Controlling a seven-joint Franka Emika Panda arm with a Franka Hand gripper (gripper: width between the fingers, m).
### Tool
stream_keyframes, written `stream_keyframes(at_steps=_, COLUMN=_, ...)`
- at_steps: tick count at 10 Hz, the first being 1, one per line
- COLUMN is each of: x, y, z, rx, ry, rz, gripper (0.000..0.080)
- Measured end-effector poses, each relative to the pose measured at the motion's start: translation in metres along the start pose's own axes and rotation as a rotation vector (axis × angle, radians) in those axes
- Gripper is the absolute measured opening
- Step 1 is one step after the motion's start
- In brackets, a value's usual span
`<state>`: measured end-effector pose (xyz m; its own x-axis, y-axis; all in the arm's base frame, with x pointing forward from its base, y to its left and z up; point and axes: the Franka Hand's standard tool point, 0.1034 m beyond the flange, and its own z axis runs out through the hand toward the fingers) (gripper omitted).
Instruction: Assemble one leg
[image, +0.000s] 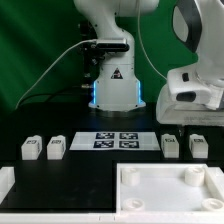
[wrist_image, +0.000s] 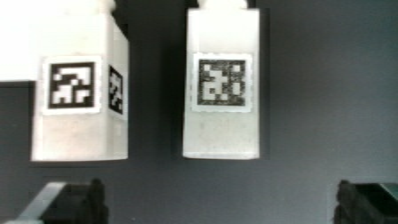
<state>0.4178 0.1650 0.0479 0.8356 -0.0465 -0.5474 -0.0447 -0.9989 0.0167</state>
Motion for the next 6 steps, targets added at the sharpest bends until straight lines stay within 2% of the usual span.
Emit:
stream_keyframes(at_steps=2, x=-0.003, y=0.004, z=0.004, rx=-0.021, ry=-0.172, rz=0.006, gripper=0.0648)
stream_keyframes(at_steps=3, x=0.003, y=-0.002, z=0.006, rx=-0.01, ry=-0.181, rz=0.021, gripper=0.0648)
stream_keyframes(at_steps=4, x=0.0, y=-0.004, z=0.01, rx=-0.007, ry=-0.192, rz=0.025, gripper=0.0648)
stream_keyframes(at_steps=5, x=-0.003, y=-0.006, z=0.013, rx=0.011, ry=-0.205, rz=0.042, gripper=0.0648)
stream_keyframes(at_steps=6, x=-0.005, y=-0.008, z=0.018, rx=0.013, ry=-0.207, rz=0.046, gripper=0.0648)
